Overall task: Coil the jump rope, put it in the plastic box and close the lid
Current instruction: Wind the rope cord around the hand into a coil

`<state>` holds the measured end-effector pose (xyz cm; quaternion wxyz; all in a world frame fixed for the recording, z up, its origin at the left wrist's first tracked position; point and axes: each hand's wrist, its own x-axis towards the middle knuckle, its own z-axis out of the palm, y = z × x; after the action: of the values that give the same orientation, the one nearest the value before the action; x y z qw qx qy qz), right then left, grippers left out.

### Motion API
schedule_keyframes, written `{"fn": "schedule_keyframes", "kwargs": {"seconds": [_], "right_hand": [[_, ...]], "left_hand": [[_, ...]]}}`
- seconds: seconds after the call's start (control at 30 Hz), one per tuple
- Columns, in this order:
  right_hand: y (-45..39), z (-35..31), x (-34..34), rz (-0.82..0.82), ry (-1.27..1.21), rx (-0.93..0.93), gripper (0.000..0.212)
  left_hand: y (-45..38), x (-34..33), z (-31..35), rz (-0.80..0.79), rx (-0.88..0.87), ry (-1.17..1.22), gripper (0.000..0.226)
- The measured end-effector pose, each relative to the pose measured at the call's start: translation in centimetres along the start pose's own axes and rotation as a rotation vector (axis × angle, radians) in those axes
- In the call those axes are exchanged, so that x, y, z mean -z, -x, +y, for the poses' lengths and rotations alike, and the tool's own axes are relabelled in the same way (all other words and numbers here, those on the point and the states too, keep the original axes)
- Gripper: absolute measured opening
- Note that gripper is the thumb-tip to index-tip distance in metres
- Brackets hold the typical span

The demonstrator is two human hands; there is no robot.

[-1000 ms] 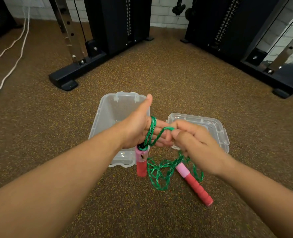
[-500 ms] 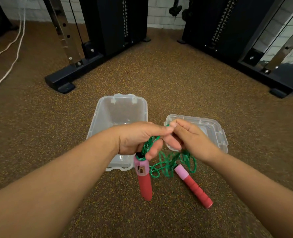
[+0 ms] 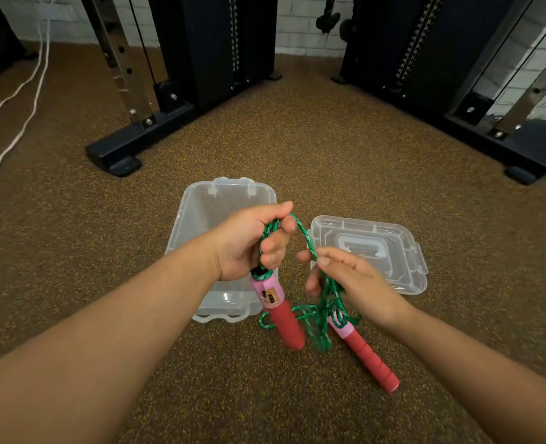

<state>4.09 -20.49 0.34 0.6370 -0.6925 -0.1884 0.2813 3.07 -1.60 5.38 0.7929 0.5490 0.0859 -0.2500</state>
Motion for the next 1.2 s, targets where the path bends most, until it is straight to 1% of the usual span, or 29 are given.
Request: {"fn": "schedule_keyframes", "kwargs": {"seconds": [0.1,0.17,0.23,0.33,0.4,0.43,0.47,0.5,0.53,0.57,0.6,0.63,0.7,0.73,0.77,0.8,0.83,0.87,0.9,0.93,0.97,1.0,1.07,1.1,1.17,1.2], "right_hand": [[0.6,0.3,0.4,-0.002,-0.088,-0.059,0.034],[1.0,0.5,0.4,0.036,-0.056,-0.057,0.035],[1.4,0.8,0.1,0.106,0.003,-0.003,0.030],[1.9,1.8,-0.3,0.257,0.031,0.060,0.033],[2.2,3.1,0.1,0.341,0.219,0.139,0.029],[2.4,3.8,0.5,0.342,0.390,0.212,0.027],[2.7,4.4,0.9,0.321,0.576,0.294,0.025],[3.0,5.0,1.3,0.264,0.733,0.372,0.020],[3.3,5.7,1.7,0.166,0.847,0.401,0.011],[3.5,6.2,2.0,0.081,0.954,0.387,0.008],[3.7,6.8,2.2,-0.002,1.062,0.352,0.013],[3.8,7.4,2.5,-0.089,1.166,0.277,0.017],[3.5,8.1,3.3,-0.213,1.302,0.031,0.023],[3.1,7.8,3.6,-0.220,1.304,-0.075,0.033],[2.8,7.5,4.0,-0.176,1.247,-0.126,0.046],[2.3,6.8,4.1,-0.091,1.147,-0.129,0.054],[1.8,5.7,4.1,0.022,1.027,-0.086,0.054],[1.3,4.6,3.8,0.132,0.894,-0.009,0.047],[0.8,3.6,3.4,0.218,0.768,0.078,0.039],[0.1,2.5,2.8,0.264,0.671,0.145,0.035],[-0.5,1.6,2.1,0.267,0.583,0.193,0.036],[-1.2,0.9,1.4,0.234,0.492,0.222,0.038],[-2.2,-0.2,-0.2,0.125,0.307,0.247,0.041],[-2.5,-0.4,-0.9,0.079,0.220,0.247,0.039],[-2.5,-0.5,-1.8,0.024,0.113,0.221,0.025],[-2.5,-0.2,-2.0,0.017,0.092,0.193,0.018]], "left_hand": [[0.1,0.2,0.4,0.030,-0.022,0.028,0.043],[0.2,0.5,0.6,0.057,-0.036,0.029,0.040],[0.2,0.7,0.6,0.078,-0.041,0.025,0.040],[0.2,0.8,0.6,0.097,-0.044,0.014,0.040],[0.3,0.8,0.6,0.107,-0.046,0.002,0.040],[0.3,0.7,0.6,0.112,-0.048,0.000,0.039],[0.3,0.7,0.6,0.120,-0.052,0.002,0.039],[0.3,0.7,0.7,0.128,-0.057,0.006,0.040],[0.4,0.8,0.8,0.136,-0.064,0.011,0.040],[0.5,0.9,1.0,0.140,-0.072,0.016,0.040],[0.5,0.9,1.1,0.137,-0.078,0.021,0.040],[0.6,1.0,1.2,0.130,-0.081,0.022,0.040],[0.7,0.9,1.2,0.109,-0.068,0.010,0.039],[0.7,0.7,1.2,0.096,-0.053,-0.004,0.039],[0.7,0.6,1.0,0.079,-0.036,-0.021,0.039],[0.7,0.5,0.8,0.058,-0.019,-0.038,0.039],[0.7,0.3,0.7,0.034,-0.002,-0.050,0.040],[0.7,0.2,0.5,0.007,0.015,-0.059,0.040],[0.6,0.1,0.4,-0.020,0.030,-0.064,0.040],[0.6,0.0,0.4,-0.049,0.043,-0.066,0.039],[0.6,-0.1,0.3,-0.083,0.057,-0.063,0.038],[0.5,-0.4,0.2,-0.119,0.071,-0.059,0.037],[0.5,-0.8,0.1,-0.177,0.092,-0.060,0.037],[0.5,-0.9,0.0,-0.197,0.098,-0.062,0.037],[0.6,-1.1,0.0,-0.213,0.104,-0.053,0.037],[0.6,-1.0,0.1,-0.197,0.102,-0.040,0.037]]}}
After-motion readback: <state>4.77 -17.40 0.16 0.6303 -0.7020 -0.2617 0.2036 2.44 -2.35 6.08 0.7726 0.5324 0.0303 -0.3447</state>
